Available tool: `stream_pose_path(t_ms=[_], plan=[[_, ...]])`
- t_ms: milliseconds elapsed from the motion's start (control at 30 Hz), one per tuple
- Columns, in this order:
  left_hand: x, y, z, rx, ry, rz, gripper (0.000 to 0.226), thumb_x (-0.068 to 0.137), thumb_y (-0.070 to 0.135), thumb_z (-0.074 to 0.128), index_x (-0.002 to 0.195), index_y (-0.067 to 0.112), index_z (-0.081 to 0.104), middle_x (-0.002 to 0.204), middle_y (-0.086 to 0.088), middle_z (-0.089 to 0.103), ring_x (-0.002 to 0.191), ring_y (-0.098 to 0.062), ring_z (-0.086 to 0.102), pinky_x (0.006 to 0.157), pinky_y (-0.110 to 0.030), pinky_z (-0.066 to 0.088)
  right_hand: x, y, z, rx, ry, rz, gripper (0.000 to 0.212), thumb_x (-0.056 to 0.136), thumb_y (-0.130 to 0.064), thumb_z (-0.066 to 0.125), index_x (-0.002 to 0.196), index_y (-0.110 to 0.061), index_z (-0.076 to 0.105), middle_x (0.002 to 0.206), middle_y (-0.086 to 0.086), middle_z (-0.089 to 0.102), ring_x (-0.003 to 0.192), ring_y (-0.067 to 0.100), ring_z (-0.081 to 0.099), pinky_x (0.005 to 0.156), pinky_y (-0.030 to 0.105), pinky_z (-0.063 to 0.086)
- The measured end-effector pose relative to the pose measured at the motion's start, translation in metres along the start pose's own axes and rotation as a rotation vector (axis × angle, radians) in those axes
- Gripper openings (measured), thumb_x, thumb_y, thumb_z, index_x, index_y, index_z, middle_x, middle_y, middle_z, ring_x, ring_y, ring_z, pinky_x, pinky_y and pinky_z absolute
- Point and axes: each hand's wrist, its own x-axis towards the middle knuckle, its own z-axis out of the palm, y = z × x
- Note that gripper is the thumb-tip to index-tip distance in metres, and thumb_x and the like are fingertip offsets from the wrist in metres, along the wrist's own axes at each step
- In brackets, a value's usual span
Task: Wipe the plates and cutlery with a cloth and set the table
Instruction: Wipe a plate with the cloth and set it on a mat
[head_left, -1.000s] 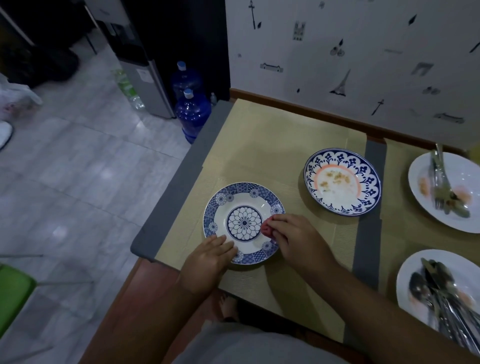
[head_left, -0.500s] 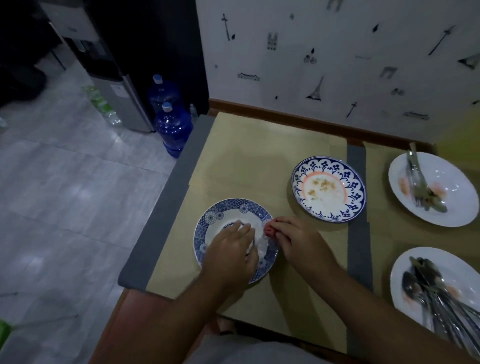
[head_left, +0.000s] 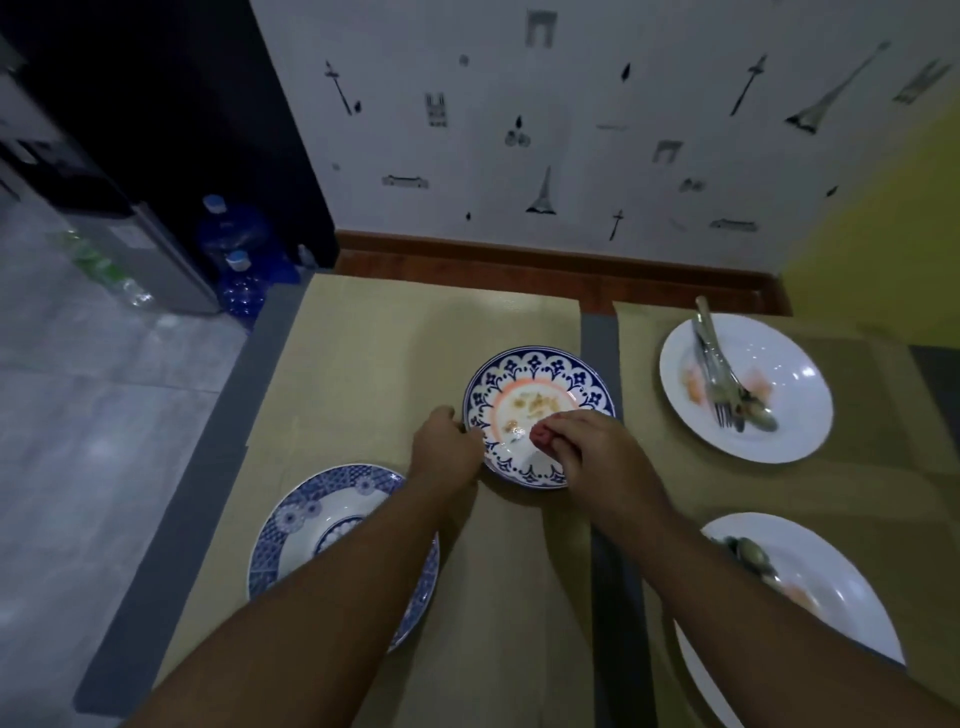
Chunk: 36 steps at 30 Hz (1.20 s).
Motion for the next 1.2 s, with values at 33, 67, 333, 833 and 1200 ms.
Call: stream_pose_path(t_ms=[33, 67, 333, 833, 1200], plan=[[0.005, 0.001, 0.001, -0.044, -0.032, -0.034, 0.035, 0.090, 0.014, 0.062, 0.124, 0.003, 0.060, 0.118, -0.011, 0.068, 0.094, -0.021, 0.063, 0.074, -0.029, 0.054, 0.003, 0.003, -0.001, 0.011, -0.005, -0.003, 0.024, 0.095, -0.022, 0.063, 0.117, -0.019, 0.071, 0.117, -0.004, 0.068, 0.107, 0.014, 0.058, 0.092, 0.033, 0.052], [0.011, 0.001, 0.002, -0.093, -0.056, -0.071, 0.029, 0.088, 0.011, 0.062, 0.116, 0.004, 0.065, 0.111, -0.012, 0.071, 0.089, -0.023, 0.067, 0.072, -0.034, 0.060, 0.007, 0.005, -0.001, 0.015, -0.012, -0.007, 0.024, 0.095, -0.022, 0.063, 0.118, -0.019, 0.071, 0.116, -0.003, 0.068, 0.107, 0.014, 0.058, 0.092, 0.033, 0.052], [0.005, 0.013, 0.001, -0.254, -0.198, -0.160, 0.027, 0.091, -0.001, 0.050, 0.114, 0.008, 0.058, 0.100, -0.012, 0.070, 0.084, -0.030, 0.073, 0.062, -0.044, 0.064, 0.008, 0.011, 0.003, -0.043, -0.126, -0.003, 0.029, 0.096, -0.025, 0.060, 0.124, -0.020, 0.067, 0.126, -0.002, 0.063, 0.117, 0.016, 0.053, 0.096, 0.023, 0.039], [-0.076, -0.005, -0.027, -0.483, -0.351, 0.033, 0.040, 0.097, 0.001, 0.052, 0.124, 0.028, 0.065, 0.107, -0.008, 0.074, 0.091, -0.030, 0.075, 0.077, -0.055, 0.061, -0.044, -0.024, -0.012, -0.238, -0.233, -0.407, 0.061, 0.079, -0.019, 0.076, 0.136, -0.020, 0.055, 0.140, 0.006, 0.054, 0.129, 0.028, 0.050, 0.101, 0.047, 0.047], [-0.103, -0.011, -0.042, -0.559, -0.289, 0.079, 0.049, 0.094, -0.006, 0.046, 0.126, 0.026, 0.065, 0.107, -0.007, 0.074, 0.088, -0.025, 0.075, 0.063, -0.037, 0.060, -0.068, -0.027, -0.015, -0.254, -0.174, -0.250, 0.037, 0.088, -0.028, 0.066, 0.125, -0.028, 0.062, 0.127, -0.002, 0.062, 0.114, 0.017, 0.055, 0.095, 0.033, 0.051]])
